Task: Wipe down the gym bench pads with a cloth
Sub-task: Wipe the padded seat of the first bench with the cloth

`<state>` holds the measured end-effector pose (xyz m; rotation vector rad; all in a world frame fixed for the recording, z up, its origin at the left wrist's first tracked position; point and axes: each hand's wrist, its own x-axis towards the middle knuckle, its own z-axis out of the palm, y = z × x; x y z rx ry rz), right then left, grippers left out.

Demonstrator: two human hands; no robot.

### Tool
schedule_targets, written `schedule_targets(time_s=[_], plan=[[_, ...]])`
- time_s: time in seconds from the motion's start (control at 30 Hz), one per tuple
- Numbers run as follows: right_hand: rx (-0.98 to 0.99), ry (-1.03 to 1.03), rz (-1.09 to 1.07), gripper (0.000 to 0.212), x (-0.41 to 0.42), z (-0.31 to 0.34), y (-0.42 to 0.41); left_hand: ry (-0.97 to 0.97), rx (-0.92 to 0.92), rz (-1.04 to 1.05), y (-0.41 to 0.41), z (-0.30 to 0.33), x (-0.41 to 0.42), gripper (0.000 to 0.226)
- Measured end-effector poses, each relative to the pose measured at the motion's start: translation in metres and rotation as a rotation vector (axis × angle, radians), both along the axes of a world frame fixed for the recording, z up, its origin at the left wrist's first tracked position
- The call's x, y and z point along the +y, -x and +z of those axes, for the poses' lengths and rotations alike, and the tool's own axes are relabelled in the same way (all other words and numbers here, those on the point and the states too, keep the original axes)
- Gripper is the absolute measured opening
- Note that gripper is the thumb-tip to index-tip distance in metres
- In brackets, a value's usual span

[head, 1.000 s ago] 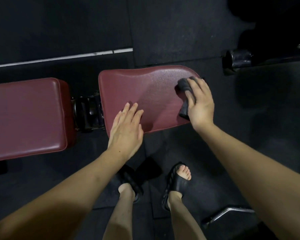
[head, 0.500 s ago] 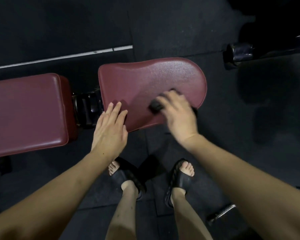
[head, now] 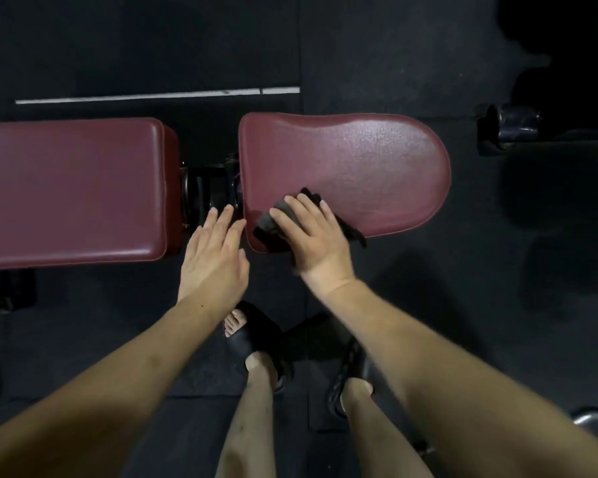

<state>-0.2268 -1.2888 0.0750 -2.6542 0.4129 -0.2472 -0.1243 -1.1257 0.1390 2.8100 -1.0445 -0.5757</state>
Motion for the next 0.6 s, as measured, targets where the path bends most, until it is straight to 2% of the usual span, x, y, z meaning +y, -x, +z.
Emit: schedule_targets(time_s=[0.07,0.17,0.23,0.33,0.47,0.6], plan=[[0.002,0.049,0.025,0.074,-0.041,-0.001,0.025,0.019,0.009,0.009,0.003,-0.002,0.004,0.054],[0.036,0.045,-0.22,0.052,-0.092,0.005,0.063,0.046,0.03,0.029,0.008,-0.005,0.005,0.054],[-0.013,-0.006,-0.381,0.041,-0.09,0.005,0.067,0.056,0.039,0.049,0.011,-0.007,0.009,0.054],[-0.063,-0.012,-0.51,0.041,-0.056,-0.002,0.041,0.063,0.048,0.071,0.013,-0.008,0.019,0.054],[-0.127,-0.02,-0.203,0.04,0.019,-0.006,-0.007,0.061,0.049,0.123,0.008,-0.004,0.039,0.054],[-0.012,0.015,0.078,0.043,0.063,0.002,-0.041,0.058,0.045,0.157,0.0,0.003,0.052,0.055]])
